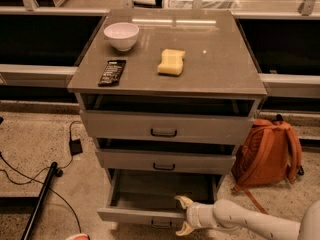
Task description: Close bottom drawer
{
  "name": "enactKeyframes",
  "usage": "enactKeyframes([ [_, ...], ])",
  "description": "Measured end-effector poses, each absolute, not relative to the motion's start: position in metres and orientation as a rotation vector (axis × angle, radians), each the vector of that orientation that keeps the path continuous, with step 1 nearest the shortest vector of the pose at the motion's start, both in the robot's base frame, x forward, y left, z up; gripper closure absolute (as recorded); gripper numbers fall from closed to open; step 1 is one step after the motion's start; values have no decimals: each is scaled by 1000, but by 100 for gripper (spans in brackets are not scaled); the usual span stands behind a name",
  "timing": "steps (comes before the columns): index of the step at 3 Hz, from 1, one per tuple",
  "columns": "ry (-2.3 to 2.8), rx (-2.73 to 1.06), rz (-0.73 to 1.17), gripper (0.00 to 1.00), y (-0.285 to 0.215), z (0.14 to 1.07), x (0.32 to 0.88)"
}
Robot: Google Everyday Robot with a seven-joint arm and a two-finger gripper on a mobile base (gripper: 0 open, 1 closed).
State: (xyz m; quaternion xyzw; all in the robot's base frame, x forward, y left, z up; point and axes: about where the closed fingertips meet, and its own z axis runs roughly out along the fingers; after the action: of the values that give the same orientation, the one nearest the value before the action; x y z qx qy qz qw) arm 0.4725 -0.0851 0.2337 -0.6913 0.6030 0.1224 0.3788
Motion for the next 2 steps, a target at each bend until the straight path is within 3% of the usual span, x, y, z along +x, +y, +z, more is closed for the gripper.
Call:
enactKeyframes([
  [1,1538,-1743,389,15,-91,245,446],
  [2,1572,-1757,454,31,-101,243,417],
])
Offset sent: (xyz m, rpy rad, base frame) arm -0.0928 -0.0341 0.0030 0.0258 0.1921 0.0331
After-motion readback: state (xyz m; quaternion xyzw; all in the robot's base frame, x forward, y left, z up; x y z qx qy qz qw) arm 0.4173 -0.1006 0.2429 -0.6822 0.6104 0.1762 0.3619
